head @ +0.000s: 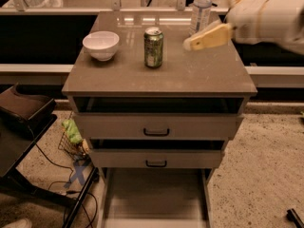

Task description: Place green can into bottom drawer

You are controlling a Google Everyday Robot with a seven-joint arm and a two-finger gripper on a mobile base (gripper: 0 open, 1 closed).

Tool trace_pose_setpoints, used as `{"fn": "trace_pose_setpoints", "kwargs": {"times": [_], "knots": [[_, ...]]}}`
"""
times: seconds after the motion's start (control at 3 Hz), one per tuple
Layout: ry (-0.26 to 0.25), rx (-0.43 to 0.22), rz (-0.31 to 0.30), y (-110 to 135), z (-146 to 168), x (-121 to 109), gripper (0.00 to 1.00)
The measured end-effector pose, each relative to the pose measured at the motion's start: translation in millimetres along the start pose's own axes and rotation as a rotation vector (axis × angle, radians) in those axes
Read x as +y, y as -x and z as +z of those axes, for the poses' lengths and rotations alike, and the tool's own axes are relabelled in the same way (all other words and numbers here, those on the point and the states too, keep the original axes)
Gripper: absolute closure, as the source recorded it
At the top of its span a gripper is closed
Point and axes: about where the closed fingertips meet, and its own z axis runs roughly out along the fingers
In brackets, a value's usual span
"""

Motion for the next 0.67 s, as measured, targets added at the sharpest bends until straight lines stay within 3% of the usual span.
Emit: {"fn": "trace_pose_setpoints", "kwargs": {"times": [0.33,0.67], "knots": [[0.035,-0.087,0.086,-26.1,66.1,-12.3,0.00],[0.056,-0.116,0.143,-45.1,98.1,-14.3,0.00]]}}
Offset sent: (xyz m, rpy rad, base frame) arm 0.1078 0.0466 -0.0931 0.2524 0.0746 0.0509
